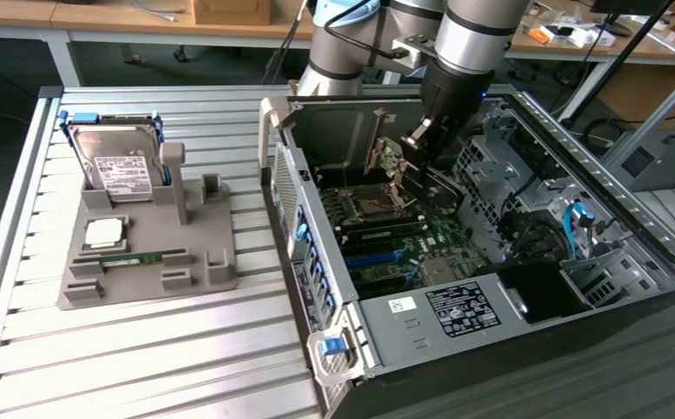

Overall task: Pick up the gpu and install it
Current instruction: 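Insert the gpu into the slot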

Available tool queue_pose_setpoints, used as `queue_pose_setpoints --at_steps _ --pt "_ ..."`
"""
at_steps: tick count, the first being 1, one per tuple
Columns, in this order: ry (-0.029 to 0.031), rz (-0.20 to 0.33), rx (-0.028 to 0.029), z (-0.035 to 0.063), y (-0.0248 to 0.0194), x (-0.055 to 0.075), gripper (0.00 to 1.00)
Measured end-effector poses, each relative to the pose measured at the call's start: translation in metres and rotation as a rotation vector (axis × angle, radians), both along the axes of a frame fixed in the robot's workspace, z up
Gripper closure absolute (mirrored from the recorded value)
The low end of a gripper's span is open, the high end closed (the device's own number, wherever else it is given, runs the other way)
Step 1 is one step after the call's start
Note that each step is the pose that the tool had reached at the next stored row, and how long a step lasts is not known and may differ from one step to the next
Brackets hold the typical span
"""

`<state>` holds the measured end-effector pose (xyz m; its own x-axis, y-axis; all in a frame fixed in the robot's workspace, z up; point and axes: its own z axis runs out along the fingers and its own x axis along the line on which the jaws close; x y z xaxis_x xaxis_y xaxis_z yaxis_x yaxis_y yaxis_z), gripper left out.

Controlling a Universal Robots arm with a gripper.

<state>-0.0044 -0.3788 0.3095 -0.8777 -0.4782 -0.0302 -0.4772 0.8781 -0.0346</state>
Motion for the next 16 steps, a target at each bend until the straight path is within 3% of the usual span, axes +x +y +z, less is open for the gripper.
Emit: queue_pose_setpoints --at_steps 16 --pt "0.0000 0.080 0.0000 0.0000 0.0000 0.0003 0.73"
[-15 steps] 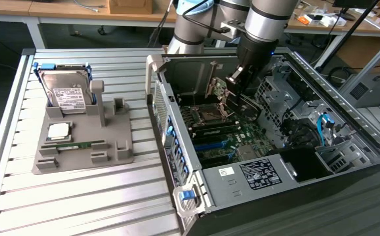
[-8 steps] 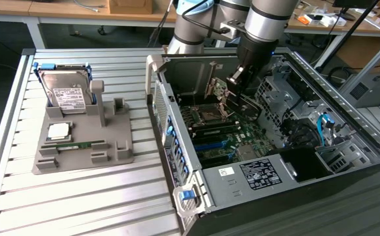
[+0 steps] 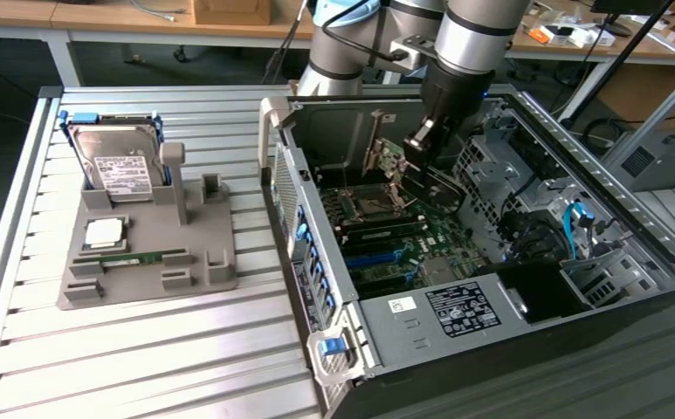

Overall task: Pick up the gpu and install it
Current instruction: 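Insert the gpu into the slot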

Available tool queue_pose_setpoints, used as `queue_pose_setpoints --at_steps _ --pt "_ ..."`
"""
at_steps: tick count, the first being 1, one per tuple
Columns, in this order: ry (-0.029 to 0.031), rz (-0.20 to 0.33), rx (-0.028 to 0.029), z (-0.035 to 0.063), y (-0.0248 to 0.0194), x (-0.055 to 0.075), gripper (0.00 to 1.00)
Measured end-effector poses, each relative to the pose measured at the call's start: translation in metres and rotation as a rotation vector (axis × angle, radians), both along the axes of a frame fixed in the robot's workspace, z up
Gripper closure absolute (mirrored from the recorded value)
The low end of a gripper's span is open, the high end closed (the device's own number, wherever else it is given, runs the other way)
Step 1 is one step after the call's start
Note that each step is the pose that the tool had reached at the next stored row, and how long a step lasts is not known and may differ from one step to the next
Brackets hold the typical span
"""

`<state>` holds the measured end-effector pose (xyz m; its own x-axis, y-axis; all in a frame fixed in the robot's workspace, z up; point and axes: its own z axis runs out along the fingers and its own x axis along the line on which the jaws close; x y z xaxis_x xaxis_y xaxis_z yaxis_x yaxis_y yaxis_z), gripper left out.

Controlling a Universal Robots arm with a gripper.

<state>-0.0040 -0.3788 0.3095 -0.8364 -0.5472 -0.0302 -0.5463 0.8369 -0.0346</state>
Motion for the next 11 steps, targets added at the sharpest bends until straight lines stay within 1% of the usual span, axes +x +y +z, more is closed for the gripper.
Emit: queue_pose_setpoints --at_steps 11 --pt "-0.0001 0.048 0.0000 0.0000 0.0000 0.0000 0.73"
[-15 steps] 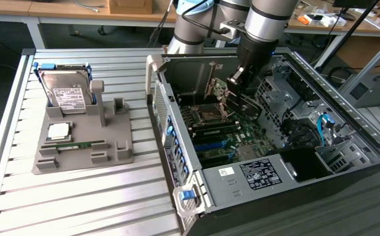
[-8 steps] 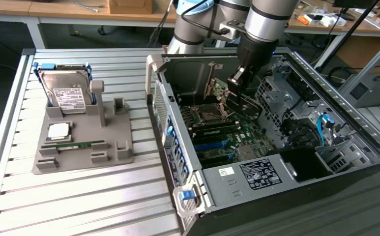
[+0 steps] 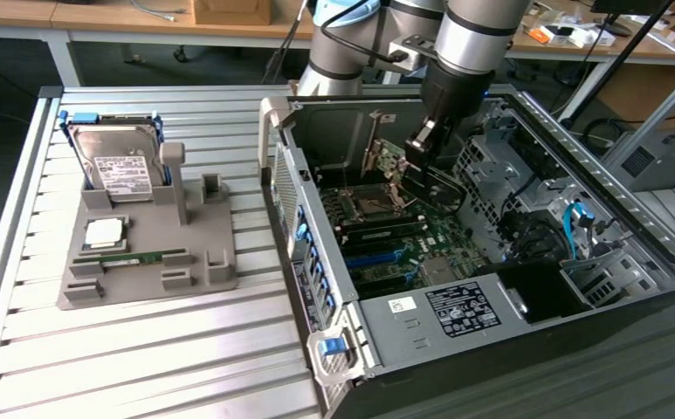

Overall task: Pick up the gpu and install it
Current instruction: 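Insert the gpu into the slot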

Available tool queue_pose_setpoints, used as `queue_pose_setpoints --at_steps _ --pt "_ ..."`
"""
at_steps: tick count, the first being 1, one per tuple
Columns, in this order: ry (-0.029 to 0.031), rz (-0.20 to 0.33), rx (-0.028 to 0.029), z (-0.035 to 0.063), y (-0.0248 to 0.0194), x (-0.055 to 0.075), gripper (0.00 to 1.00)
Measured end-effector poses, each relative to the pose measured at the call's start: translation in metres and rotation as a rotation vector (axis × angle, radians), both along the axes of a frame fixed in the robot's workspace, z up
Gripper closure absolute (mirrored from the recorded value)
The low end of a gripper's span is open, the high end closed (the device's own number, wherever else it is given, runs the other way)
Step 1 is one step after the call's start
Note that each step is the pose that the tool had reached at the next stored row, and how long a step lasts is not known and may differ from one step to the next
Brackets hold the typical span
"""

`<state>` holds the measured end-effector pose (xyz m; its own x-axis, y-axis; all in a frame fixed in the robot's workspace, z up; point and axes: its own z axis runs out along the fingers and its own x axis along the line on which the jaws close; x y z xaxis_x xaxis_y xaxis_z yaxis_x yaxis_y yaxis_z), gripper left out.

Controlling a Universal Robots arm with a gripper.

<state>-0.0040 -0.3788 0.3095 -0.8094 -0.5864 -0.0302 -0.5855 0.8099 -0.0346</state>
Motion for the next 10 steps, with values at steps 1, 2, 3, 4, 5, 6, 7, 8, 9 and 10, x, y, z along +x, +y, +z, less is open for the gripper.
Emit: queue_pose_setpoints --at_steps 1,2,3,4,5,6,7,8,9,10 --pt "0.0000 0.003 0.0000 0.0000 0.0000 0.0000 0.73" --pt "0.0000 0.007 0.0000 0.0000 0.0000 0.0000 0.73" --pt "0.0000 0.012 0.0000 0.0000 0.0000 0.0000 0.73" --pt "0.0000 0.016 0.0000 0.0000 0.0000 0.0000 0.73" --pt "0.0000 0.019 0.0000 0.0000 0.0000 0.0000 0.73" --pt "0.0000 0.022 0.0000 0.0000 0.0000 0.0000 0.73" --pt "0.0000 0.026 0.0000 0.0000 0.0000 0.0000 0.73" --pt "0.0000 0.030 0.0000 0.0000 0.0000 0.0000 0.73" --pt "0.0000 0.033 0.0000 0.0000 0.0000 0.0000 0.73" --pt "0.0000 0.037 0.0000 0.0000 0.0000 0.0000 0.73"
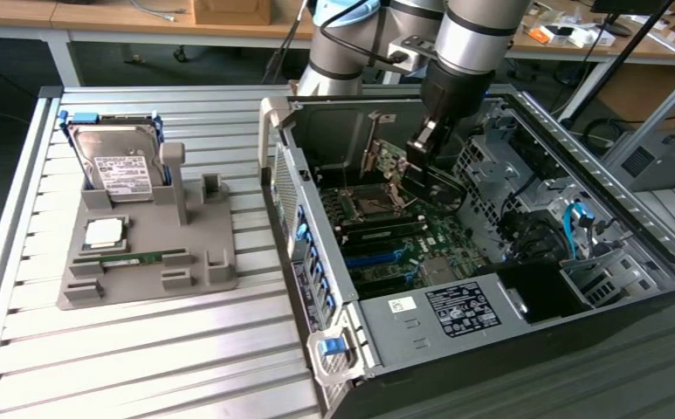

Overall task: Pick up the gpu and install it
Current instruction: 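Insert the gpu into the slot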

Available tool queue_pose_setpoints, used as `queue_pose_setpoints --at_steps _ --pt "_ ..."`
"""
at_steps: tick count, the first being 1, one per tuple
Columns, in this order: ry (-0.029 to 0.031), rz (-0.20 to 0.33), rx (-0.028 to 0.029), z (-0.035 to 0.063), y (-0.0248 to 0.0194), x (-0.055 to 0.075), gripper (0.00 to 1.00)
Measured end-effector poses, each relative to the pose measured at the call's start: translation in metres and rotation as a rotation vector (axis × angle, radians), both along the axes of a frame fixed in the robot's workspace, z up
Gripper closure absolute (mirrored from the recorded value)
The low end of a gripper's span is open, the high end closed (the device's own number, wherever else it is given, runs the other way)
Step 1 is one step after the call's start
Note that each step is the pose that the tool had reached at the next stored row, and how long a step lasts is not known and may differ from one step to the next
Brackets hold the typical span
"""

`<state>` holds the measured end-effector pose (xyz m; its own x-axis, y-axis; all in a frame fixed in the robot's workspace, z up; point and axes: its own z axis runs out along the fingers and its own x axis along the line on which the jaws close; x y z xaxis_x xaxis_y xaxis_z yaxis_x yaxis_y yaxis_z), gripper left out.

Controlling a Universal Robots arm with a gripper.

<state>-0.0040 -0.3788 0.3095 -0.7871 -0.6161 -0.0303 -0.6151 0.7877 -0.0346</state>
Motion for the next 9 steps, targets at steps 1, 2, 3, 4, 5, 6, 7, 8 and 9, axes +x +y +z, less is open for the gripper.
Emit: queue_pose_setpoints --at_steps 1,2,3,4,5,6,7,8,9 --pt "0.0000 0.003 0.0000 0.0000 0.0000 0.0000 0.73" --pt "0.0000 0.007 0.0000 0.0000 0.0000 0.0000 0.73" --pt "0.0001 0.011 -0.0001 0.0000 0.0000 0.0000 0.73" --pt "0.0000 0.014 -0.0001 0.0000 0.0000 0.0000 0.73" --pt "0.0000 0.018 0.0000 0.0000 0.0000 0.0000 0.73" --pt "0.0000 0.021 0.0000 0.0000 0.0000 0.0000 0.73" --pt "0.0000 0.028 0.0000 0.0000 0.0000 0.0000 0.73" --pt "0.0000 0.033 0.0000 0.0000 0.0000 0.0000 0.73" --pt "0.0000 0.036 0.0000 0.0000 0.0000 0.0000 0.73"
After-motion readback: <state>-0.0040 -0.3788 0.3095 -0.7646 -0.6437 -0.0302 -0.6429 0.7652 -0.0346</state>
